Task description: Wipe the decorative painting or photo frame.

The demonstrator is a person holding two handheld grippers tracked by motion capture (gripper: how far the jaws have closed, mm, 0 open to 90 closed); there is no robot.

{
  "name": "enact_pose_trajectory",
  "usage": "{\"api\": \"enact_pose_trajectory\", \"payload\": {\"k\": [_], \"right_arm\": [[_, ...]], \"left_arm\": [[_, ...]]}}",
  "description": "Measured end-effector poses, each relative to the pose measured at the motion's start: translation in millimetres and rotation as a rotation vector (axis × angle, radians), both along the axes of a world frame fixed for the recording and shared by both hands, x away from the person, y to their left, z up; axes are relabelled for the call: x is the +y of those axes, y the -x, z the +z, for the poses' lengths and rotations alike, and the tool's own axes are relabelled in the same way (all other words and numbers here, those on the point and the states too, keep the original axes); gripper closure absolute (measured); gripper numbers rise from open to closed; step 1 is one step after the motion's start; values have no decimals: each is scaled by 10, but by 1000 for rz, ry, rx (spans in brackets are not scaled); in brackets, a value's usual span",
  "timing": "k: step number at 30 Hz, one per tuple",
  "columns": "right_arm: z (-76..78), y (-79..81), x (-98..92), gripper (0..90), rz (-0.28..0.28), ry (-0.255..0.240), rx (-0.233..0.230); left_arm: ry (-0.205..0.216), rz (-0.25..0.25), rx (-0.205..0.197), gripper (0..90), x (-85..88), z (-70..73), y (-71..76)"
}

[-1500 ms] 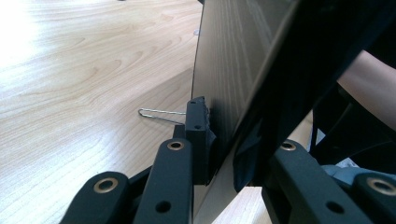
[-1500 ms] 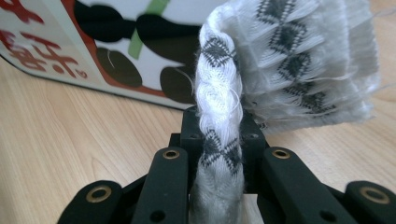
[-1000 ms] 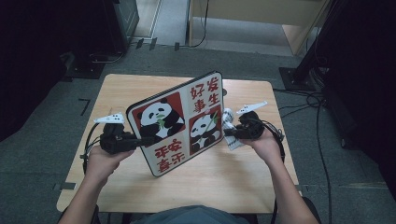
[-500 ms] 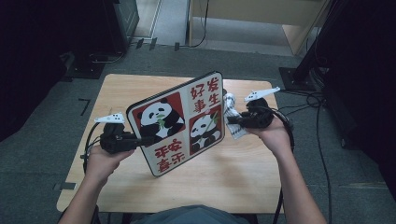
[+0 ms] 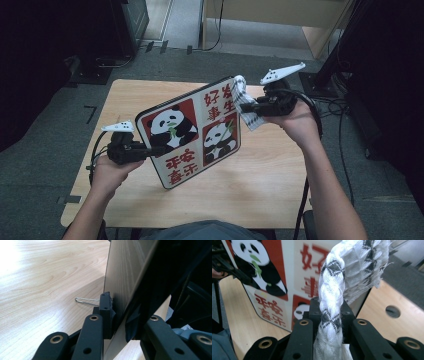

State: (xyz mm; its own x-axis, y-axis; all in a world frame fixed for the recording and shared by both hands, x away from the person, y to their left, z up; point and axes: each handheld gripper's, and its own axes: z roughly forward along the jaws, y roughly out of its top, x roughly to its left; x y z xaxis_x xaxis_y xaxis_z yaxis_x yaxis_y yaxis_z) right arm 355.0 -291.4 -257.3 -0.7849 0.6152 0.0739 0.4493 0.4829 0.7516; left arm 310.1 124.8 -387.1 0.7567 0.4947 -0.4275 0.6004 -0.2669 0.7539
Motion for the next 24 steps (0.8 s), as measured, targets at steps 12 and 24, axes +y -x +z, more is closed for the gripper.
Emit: {"api": "enact_pose_trajectory", "payload": {"k": [12, 24], "right_arm": [[592, -161, 359, 791, 58, -25, -85], [442, -455, 702, 791, 50, -5, -70]], "left_arm": [[0, -4, 1, 782, 2, 0, -3], [-2, -6, -3, 782, 4, -2, -5]]}}
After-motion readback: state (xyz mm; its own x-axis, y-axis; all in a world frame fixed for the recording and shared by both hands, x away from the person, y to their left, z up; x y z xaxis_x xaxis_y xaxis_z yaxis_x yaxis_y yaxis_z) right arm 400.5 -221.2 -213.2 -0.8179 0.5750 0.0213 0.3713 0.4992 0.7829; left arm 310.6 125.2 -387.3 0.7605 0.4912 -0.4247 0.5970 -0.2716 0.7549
